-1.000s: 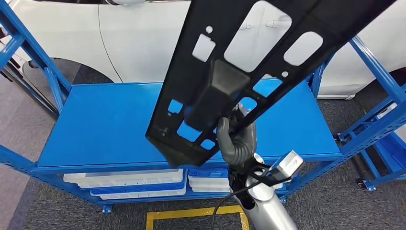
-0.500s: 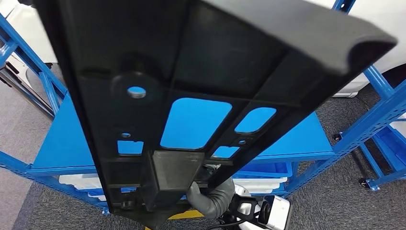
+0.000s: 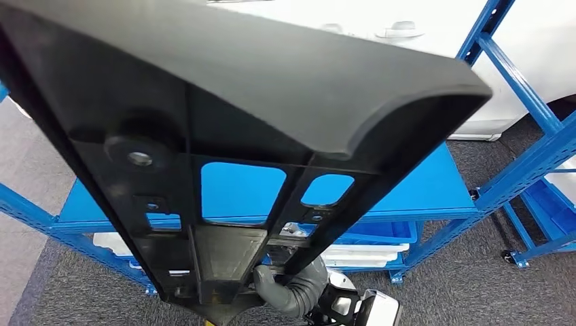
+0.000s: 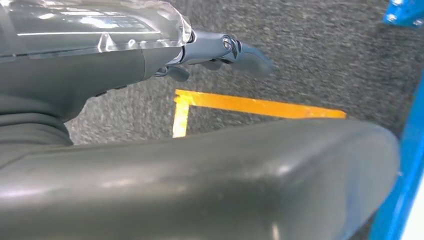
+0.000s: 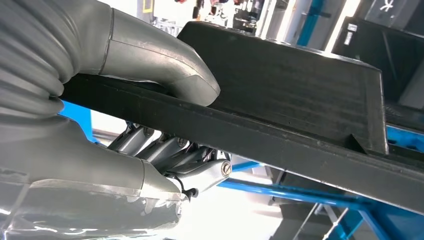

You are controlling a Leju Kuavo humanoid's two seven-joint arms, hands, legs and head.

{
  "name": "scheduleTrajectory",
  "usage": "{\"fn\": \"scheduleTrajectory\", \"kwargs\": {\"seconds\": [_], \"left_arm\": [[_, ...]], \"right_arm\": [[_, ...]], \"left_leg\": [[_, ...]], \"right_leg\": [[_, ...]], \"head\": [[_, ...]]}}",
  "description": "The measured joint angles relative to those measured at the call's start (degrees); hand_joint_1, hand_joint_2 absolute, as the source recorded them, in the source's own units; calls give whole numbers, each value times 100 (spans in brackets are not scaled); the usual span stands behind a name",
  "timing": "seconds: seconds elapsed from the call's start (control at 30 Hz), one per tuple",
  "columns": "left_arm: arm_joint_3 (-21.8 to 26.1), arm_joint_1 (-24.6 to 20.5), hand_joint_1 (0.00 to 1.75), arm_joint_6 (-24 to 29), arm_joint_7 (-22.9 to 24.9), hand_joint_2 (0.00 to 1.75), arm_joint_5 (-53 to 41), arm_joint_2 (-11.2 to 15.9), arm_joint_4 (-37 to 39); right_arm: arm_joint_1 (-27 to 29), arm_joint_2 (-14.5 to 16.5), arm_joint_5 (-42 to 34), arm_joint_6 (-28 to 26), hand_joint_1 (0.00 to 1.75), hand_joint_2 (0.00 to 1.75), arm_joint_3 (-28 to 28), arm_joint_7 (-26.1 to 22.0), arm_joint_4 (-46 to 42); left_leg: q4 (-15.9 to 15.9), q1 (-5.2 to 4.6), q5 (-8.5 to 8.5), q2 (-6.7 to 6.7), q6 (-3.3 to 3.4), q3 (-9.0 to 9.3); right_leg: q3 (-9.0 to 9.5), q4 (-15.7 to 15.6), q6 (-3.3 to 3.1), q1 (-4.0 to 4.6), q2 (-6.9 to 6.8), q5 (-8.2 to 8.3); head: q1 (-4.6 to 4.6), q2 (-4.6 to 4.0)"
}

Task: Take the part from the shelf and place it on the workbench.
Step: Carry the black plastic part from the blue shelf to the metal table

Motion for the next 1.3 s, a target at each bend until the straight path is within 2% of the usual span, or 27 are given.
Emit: {"fn": "scheduleTrajectory", "kwargs": {"seconds": [0.03, 0.07, 0.1, 0.17, 0.23, 0.27, 0.37, 0.4, 0.43, 0.5, 0.53, 0.57, 0.6, 0.63, 0.7, 0.77, 0.8, 0.87, 0.9, 0.93, 1.03, 1.07, 1.1, 1.13, 1.2, 1.27, 1.3], "left_arm": [[8, 2, 0, 1, 15, 0, 2, 0, 0], [16, 4, 0, 1, 31, 0, 7, -1, 0], [24, 7, 0, 1, 46, 0, 11, -1, 0], [35, 13, 0, 1, 67, 0, 21, -8, 1], [47, 21, 0, 1, 78, 0, 28, -16, 1], [55, 24, 0, 4, 81, 0, 30, -17, 0], [74, 38, 0, 23, 88, 0, 19, -15, 1], [79, 46, 0, 31, 91, 0, 8, -16, 1], [82, 55, 0, 39, 94, 0, -4, -16, 2], [87, 63, 0, 52, 99, 0, -24, -17, 2], [89, 63, 0, 57, 100, 0, -30, -16, 2], [92, 62, 0, 61, 100, 0, -36, -14, 2], [94, 61, 0, 64, 100, 0, -43, -14, 2], [96, 60, 0, 66, 100, 0, -48, -13, 2], [96, 46, 0, 66, 100, 0, -56, -6, 2], [97, 20, 0, 67, 100, 0, -60, 4, 2], [99, 11, 0, 68, 105, 0, -60, 9, 2], [107, 10, 0, 74, 127, 0, -57, 16, 2], [113, 10, 0, 78, 145, 0, -56, 19, 2], [116, 9, 0, 81, 163, 0, -55, 20, 2], [122, 11, 0, 84, 203, 0, -58, 22, 2], [125, 16, 0, 84, 213, 0, -57, 22, 2], [126, 20, 0, 84, 221, 0, -52, 21, 2], [128, 24, 0, 83, 226, 0, -50, 19, 2], [128, 27, 0, 75, 223, 0, -61, 10, 2], [128, 28, 0, 71, 220, 0, -91, 2, 2], [128, 30, 0, 75, 220, 0, -105, -1, 2]], "right_arm": [[2, -20, 2, -23, 175, 175, 4, 0, 1], [4, -39, 2, -42, 175, 175, 7, 0, 1], [6, -56, -2, -48, 175, 175, 7, 0, 1], [5, -80, -13, -40, 175, 175, 7, 0, -4], [4, -93, -20, -30, 175, 175, 7, 0, -24], [1, -98, -22, -27, 175, 175, 7, 0, -34], [-11, -108, -18, -24, 175, 175, 7, -1, -53], [-12, -109, -12, -25, 175, 175, 7, 0, -61], [-11, -109, -7, -27, 175, 175, 7, 0, -72], [-9, -110, -5, -37, 175, 175, 7, -1, -93], [-7, -111, -4, -47, 175, 175, 7, -1, -101], [-7, -113, -4, -59, 175, 175, 7, -1, -103], [-7, -114, -3, -73, 175, 175, 7, 0, -104], [-8, -114, -3, -87, 175, 175, 7, 0, -105], [-11, -114, -3, -114, 175, 175, 7, 0, -116], [-19, -113, -3, -127, 175, 175, 7, -1, -140], [-27, -113, -3, -126, 175, 175, 7, -2, -153], [-41, -115, -3, -122, 175, 175, 7, -3, -164], [-48, -117, -3, -120, 175, 175, 7, -2, -168], [-51, -120, -2, -121, 175, 175, 7, -1, -171], [-56, -135, 3, -84, 175, 175, 7, 0, -171], [-54, -143, 1, -45, 175, 175, 7, 0, -171], [-53, -152, -3, 5, 175, 175, 7, 0, -170], [-51, -160, -6, 48, 175, 175, 7, 0, -169], [-52, -172, -5, 108, 175, 175, 3, 0, -170], [-48, -180, -4, 170, 175, 175, -8, 0, -173], [-44, -185, -3, 205, 175, 175, -15, 0, -173]], "left_leg": [[8, -4, 45, 2, -2, -69], [21, -7, 87, 4, -5, -136], [37, -8, 126, 4, -12, -202], [86, -8, 199, 1, -41, -329], [131, -16, 269, -5, -92, -413], [142, -17, 305, -7, -124, -429], [119, -9, 398, -16, -232, -457], [184, -4, 296, -21, -265, -501], [353, 3, 87, -25, -296, -568], [1015, 19, -521, -22, -345, -746], [1398, 23, -727, -21, -363, -811], [1683, 24, -801, -21, -371, -820], [1792, 24, -744, -21, -367, -743], [1678, 23, -604, -21, -351, -559], [899, 8, -436, -23, -287, 86], [131, -30, -508, -30, -212, 619], [-64, -55, -556, -34, -178, 725], [-135, -68, -465, -23, -105, 671], [-155, -62, -401, -9, -60, 619], [-173, -49, -320, 7, -19, 548], [-170, -49, -86, 30, 31, 264], [-158, -53, -12, 32, 27, 161], [-138, -53, 59, 35, 19, 51], [-110, -52, 120, 37, 7, -57], [-30, -48, 223, 37, -28, -257], [55, -55, 308, 31, -81, -383], [75, -56, 355, 28, -113, -410]], "right_leg": [[-82, 342, 13, -4, -1, -174], [-81, 520, 20, -4, -1, -228], [19, 489, 21, -3, -1, -168], [543, -202, 0, -3, -3, 116], [1013, -935, -47, 23, 0, 258], [1104, -1105, -74, 37, 3, 256], [1028, -1163, -184, 47, -1, 363], [972, -1177, -231, 37, -10, 433], [905, -1195, -270, 25, -19, 508], [748, -1199, -309, 27, -26, 643], [665, -1194, -311, 36, -29, 708], [582, -1188, -310, 45, -32, 773], [497, -1182, -305, 54, -34, 837], [417, -1177, -298, 62, -36, 898], [292, -1166, -272, 81, -33, 1010], [245, -1168, -222, 91, -36, 1112], [237, -1176, -187, 86, -40, 1163], [217, -1194, -115, 63, -37, 1238], [171, -1142, -82, 54, -28, 1159], [102, -994, -55, 48, -19, 960], [-175, 38, 9, 20, -9, 86], [-213, 361, 24, 14, -9, -19], [-173, 535, 33, 11, -9, 25], [-34, 496, 37, 9, -10, 174], [517, -127, 28, 4, -10, 426], [1055, -923, -34, 24, -3, 335], [1181, -1139, -77, 41, 2, 258]], "head": [[0, 0], [-1, 0], [-1, 0], [-1, 0], [-1, 1], [-1, 1], [-1, 0], [-1, 0], [-1, 0], [-1, 0], [-1, 0], [-1, 0], [-1, 0], [-1, 0], [-1, 0], [-1, 1], [-1, 1], [-1, 1], [-1, 1], [-1, 0], [-1, 0], [-1, 0], [-1, 0], [-1, 0], [-1, 0], [-1, 1], [-2, 1]]}}
